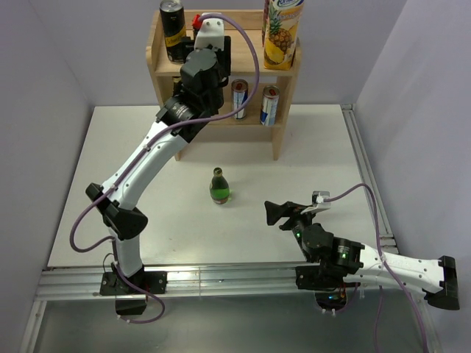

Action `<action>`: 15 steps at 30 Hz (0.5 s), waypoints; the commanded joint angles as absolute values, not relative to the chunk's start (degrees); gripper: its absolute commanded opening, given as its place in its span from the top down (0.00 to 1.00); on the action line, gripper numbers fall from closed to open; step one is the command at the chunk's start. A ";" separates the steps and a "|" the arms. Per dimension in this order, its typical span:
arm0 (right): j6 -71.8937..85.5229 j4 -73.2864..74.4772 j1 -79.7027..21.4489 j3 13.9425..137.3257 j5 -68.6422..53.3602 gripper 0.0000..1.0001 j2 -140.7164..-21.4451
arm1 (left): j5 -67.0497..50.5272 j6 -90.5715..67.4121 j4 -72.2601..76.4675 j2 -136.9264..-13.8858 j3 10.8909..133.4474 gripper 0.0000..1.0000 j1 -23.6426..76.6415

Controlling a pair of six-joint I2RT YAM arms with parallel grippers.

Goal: Place and organize the beverage onto the shelf

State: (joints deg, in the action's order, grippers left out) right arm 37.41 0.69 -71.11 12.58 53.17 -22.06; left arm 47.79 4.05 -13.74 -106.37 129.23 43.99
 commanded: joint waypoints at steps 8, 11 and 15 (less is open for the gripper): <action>37.18 0.18 -71.54 11.60 54.85 0.07 -21.45 | 45.88 7.20 -1.67 -108.45 135.44 1.00 41.49; 37.18 0.18 -71.54 11.60 54.58 0.07 -21.45 | 45.44 6.68 -2.11 -109.86 136.75 1.00 40.35; 36.91 0.18 -71.54 11.51 54.58 0.07 -21.53 | 43.42 3.00 -3.25 -110.21 136.06 1.00 38.41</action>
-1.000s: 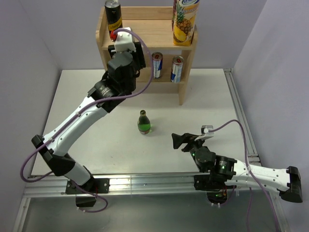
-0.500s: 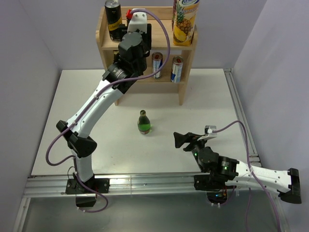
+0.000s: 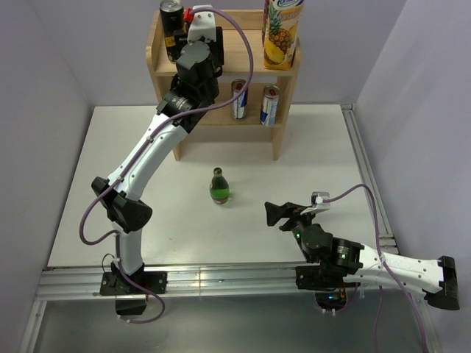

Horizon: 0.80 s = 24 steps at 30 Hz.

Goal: Place and organize the beverage onto the shelf

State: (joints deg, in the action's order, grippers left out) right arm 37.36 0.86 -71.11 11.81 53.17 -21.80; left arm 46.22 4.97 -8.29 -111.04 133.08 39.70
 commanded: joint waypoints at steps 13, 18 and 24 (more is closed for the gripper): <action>36.56 0.18 -71.46 11.43 54.58 0.08 -22.06 | 39.38 -5.27 -6.24 -111.44 133.42 0.93 34.98; 36.74 0.18 -71.54 11.51 54.58 0.08 -21.89 | 39.02 -5.89 -6.85 -111.88 133.15 0.68 34.72; 36.74 0.18 -71.46 11.34 54.67 0.08 -21.53 | 39.20 -5.89 -7.21 -112.24 132.37 0.38 34.80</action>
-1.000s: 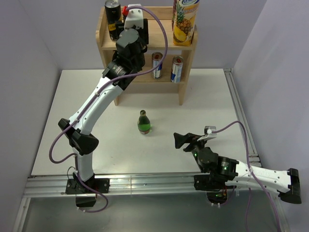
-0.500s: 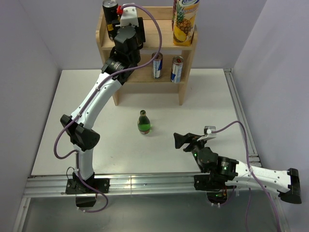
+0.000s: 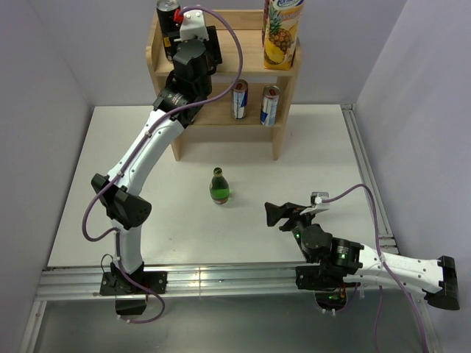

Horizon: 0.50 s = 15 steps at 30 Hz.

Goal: Place and organize the beverage onto the shelf

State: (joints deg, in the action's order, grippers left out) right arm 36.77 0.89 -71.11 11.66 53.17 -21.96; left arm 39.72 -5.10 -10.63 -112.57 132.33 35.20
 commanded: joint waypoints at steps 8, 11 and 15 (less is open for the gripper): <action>36.83 0.18 -71.46 11.34 54.76 0.08 -21.53 | 38.93 -5.62 -7.47 -112.33 131.66 0.15 34.72; 36.83 0.18 -71.54 11.25 54.84 0.08 -21.45 | 38.85 -5.62 -7.04 -112.06 130.87 0.16 34.72; 36.83 0.18 -71.46 11.25 54.84 0.08 -21.18 | 38.85 -5.54 -6.59 -111.53 129.29 0.15 34.72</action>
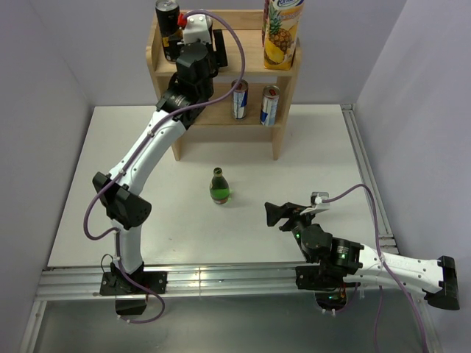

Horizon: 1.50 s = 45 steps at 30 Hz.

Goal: Place and organize the beverage onto the shelf

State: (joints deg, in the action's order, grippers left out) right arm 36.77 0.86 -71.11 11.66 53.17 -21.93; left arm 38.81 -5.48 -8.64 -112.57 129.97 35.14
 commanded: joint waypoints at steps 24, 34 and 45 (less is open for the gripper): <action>36.83 -1.30 -71.54 10.99 54.84 0.08 -21.36 | 39.29 -5.62 -4.83 -109.42 124.28 0.01 34.72; 36.83 -1.67 -71.54 10.90 54.84 0.08 -21.71 | 41.57 -5.28 -2.29 -103.98 115.07 0.01 37.08; 36.83 -1.67 -71.54 10.63 54.93 0.08 -20.92 | 44.73 -6.15 -1.67 -96.42 104.86 0.01 41.13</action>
State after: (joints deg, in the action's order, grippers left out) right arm 36.75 -0.05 -71.11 11.11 53.19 -21.67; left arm 42.52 -5.15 -0.21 -99.33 107.53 39.77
